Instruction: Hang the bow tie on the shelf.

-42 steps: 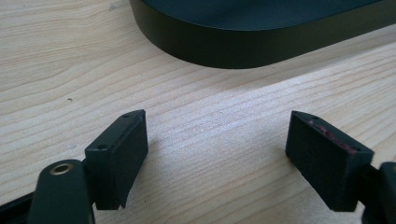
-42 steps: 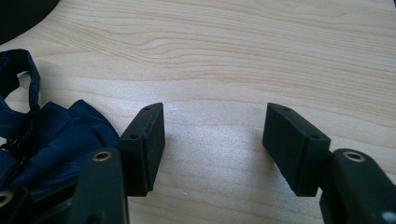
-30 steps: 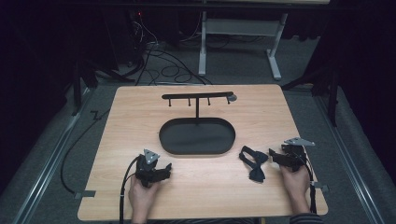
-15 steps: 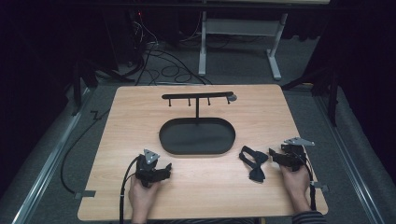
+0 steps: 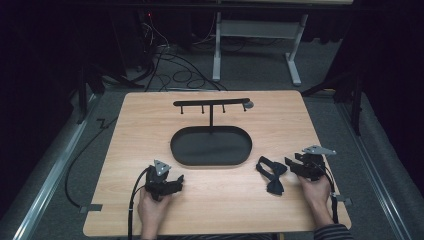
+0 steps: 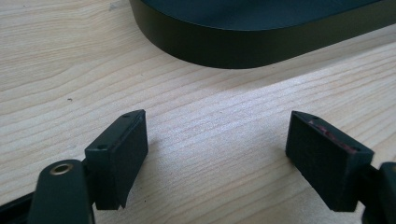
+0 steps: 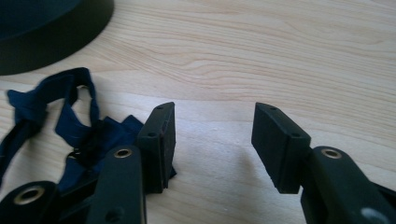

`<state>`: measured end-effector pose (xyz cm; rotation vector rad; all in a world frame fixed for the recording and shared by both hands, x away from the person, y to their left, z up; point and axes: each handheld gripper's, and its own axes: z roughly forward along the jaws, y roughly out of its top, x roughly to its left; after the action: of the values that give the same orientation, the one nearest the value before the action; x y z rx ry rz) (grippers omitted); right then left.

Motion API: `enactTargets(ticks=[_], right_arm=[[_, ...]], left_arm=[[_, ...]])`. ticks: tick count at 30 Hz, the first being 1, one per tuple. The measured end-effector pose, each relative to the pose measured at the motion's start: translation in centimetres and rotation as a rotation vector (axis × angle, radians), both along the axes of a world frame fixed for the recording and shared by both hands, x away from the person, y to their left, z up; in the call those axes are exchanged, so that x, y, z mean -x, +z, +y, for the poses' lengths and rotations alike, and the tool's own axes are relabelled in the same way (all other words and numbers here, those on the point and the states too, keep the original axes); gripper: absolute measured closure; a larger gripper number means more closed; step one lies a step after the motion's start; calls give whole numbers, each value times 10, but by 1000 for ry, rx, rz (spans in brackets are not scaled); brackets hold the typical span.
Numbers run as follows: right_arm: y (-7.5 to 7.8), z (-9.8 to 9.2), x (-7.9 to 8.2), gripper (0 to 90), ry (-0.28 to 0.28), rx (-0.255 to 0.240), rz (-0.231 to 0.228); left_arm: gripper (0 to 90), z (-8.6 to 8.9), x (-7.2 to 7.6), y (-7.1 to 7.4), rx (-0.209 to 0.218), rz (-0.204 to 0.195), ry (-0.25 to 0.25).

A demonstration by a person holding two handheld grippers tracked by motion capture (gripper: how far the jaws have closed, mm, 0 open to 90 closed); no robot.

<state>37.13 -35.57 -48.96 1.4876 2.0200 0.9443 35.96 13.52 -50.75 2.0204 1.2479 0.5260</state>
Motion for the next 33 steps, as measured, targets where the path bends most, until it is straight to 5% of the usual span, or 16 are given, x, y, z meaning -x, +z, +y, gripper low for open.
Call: enactTargets(ticks=[15, 33], right_arm=[[11, 6, 10, 548, 48, -119, -23], [18, 31, 10, 576, 171, -134, -16]], left_arm=[[213, 0, 0, 0, 0, 0, 0], [213, 0, 0, 0, -1, 0, -1]])
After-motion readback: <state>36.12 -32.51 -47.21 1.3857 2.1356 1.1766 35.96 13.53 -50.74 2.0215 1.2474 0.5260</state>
